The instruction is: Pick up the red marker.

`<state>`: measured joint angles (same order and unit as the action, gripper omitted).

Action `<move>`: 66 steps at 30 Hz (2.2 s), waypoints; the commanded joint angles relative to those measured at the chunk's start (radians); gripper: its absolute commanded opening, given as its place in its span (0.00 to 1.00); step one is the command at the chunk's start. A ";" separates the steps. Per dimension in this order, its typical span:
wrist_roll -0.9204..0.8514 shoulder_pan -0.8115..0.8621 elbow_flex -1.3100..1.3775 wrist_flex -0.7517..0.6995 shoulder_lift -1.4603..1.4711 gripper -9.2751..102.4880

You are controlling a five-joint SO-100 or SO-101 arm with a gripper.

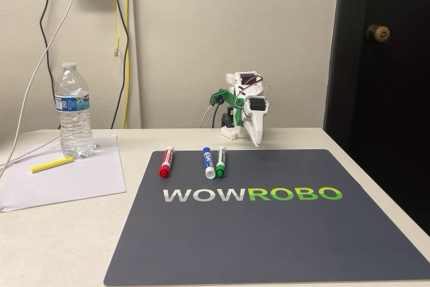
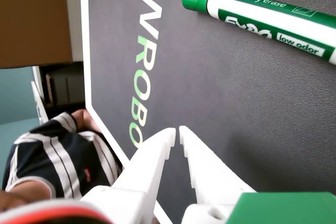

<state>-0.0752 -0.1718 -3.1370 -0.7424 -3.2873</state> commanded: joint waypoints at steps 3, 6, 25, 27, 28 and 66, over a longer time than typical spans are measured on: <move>-0.009 0.006 0.005 -0.002 -0.008 0.08; -0.009 0.006 0.005 -0.002 -0.008 0.08; 0.038 0.029 0.049 0.038 -0.008 0.08; 0.041 0.046 0.095 0.026 -0.006 0.08; 0.041 0.051 0.120 0.025 0.009 0.08; -1.712 0.669 1.689 -0.529 1.683 0.08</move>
<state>-1.7104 0.4648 -1.5186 -1.2441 -1.6076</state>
